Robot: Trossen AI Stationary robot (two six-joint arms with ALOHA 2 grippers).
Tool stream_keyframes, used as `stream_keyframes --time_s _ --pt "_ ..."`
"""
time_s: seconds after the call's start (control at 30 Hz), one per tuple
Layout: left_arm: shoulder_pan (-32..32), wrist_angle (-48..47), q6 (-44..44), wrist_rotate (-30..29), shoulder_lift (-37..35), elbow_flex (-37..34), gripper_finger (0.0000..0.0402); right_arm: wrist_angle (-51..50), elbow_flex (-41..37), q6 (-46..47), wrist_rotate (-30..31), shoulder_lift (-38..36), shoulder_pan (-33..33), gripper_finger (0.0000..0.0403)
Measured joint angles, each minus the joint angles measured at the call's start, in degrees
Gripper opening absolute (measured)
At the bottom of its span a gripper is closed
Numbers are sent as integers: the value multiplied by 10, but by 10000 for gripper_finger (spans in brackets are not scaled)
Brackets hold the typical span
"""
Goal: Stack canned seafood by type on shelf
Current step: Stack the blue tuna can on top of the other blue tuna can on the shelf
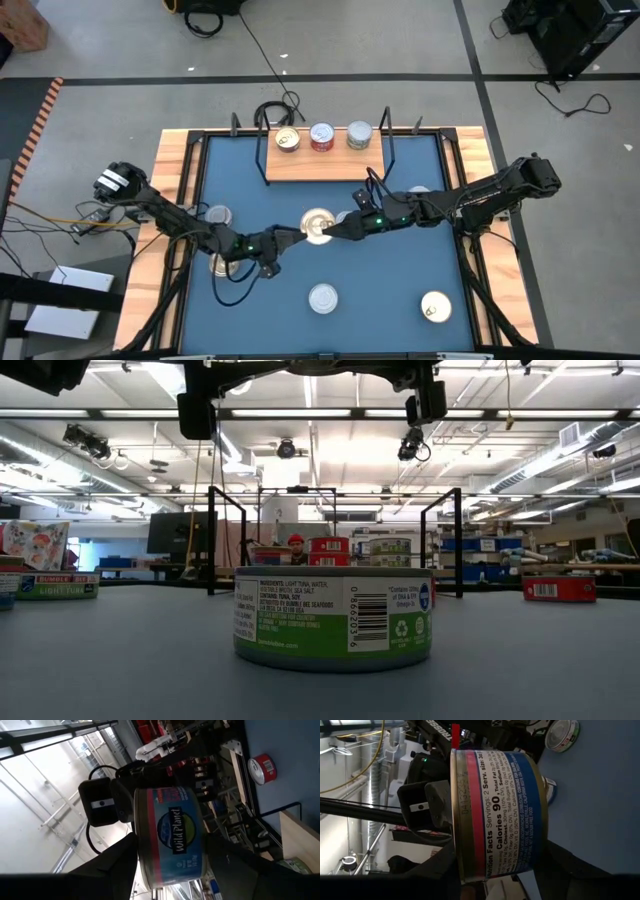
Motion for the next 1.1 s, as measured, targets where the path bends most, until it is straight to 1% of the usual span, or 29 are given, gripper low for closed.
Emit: stream_keyframes --time_s 0.2,0.37,0.67,0.73,0.9,0.97,1.1 --pt "9 -9 -9 18 -1 0 234 -3 0 3 -1 0 0 188" --pt "13 -15 -18 20 -1 4 233 -5 0 7 -1 0 0 188" --pt "14 -56 -78 20 0 31 231 -1 0 7 -5 -1 0 188" --pt "15 -63 -91 18 0 35 228 -1 0 7 -8 0 0 188" --pt "15 -66 -93 11 0 38 202 -3 0 -2 -9 0 0 188" --pt "14 -66 -91 6 0 38 202 -2 0 -8 -9 0 -1 189" --pt "14 -66 -93 -1 0 39 202 2 1 -36 -9 0 -1 225"
